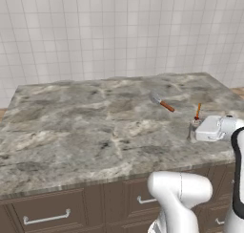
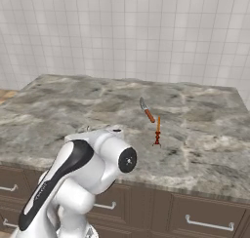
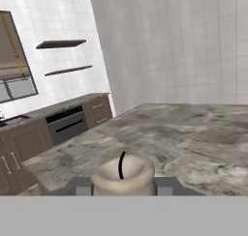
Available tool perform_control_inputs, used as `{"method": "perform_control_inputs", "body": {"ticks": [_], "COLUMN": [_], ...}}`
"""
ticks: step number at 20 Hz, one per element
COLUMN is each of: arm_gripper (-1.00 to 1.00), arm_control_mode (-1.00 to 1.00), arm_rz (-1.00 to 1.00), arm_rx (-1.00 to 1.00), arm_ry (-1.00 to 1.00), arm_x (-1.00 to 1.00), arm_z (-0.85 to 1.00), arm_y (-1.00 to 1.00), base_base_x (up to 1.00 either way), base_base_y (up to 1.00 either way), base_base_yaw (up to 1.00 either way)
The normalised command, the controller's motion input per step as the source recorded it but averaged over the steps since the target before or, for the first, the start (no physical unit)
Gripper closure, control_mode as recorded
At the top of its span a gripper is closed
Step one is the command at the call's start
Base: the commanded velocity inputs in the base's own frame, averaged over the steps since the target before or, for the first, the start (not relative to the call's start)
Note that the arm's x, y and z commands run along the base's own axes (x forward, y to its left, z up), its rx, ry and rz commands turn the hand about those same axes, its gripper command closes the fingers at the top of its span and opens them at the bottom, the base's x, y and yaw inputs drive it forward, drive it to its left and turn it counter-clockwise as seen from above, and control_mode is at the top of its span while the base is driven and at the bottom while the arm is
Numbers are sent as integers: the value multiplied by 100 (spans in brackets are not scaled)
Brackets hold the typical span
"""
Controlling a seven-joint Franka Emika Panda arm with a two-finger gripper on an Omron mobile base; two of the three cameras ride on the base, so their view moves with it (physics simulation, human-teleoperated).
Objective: Pick the candle and candle from the dining table and place them in the open cabinet. Close the cabinet after placing the objects.
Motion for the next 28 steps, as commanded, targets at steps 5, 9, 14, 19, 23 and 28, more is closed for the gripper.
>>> {"method": "perform_control_inputs", "body": {"ticks": [5, 9, 14, 19, 23, 28], "arm_gripper": [100, 100, 100, 100, 100, 100], "arm_control_mode": [-100, -100, -100, -100, -100, 100], "arm_rz": [-28, -29, -12, -6, 0, 2], "arm_rx": [9, 12, 5, 0, 0, -1], "arm_ry": [-48, -52, -45, -10, 0, 0], "arm_x": [6, 9, 38, 10, 0, -27], "arm_z": [9, 30, 26, 2, 0, -3], "arm_y": [0, 2, 17, 14, 0, 0], "base_base_x": [0, 0, 0, 0, 0, -13], "base_base_y": [0, 0, 0, 0, 0, 1], "base_base_yaw": [0, 0, 0, 0, 0, 2]}}
